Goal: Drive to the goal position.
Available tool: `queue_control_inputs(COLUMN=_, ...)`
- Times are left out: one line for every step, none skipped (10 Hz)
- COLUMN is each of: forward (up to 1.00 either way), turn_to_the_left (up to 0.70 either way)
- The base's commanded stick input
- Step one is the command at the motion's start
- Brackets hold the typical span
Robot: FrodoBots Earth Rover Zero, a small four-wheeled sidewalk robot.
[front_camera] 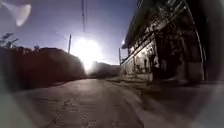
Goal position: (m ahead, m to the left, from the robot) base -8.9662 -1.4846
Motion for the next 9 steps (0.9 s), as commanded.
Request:
queue_control_inputs(forward=1.0, turn_to_the_left=0.0)
queue_control_inputs(forward=1.0, turn_to_the_left=0.0)
queue_control_inputs(forward=1.0, turn_to_the_left=0.0)
queue_control_inputs(forward=1.0, turn_to_the_left=0.0)
queue_control_inputs(forward=1.0, turn_to_the_left=0.0)
queue_control_inputs(forward=1.0, turn_to_the_left=0.0)
queue_control_inputs(forward=1.0, turn_to_the_left=0.0)
queue_control_inputs(forward=1.0, turn_to_the_left=0.0)
queue_control_inputs(forward=1.0, turn_to_the_left=0.0)
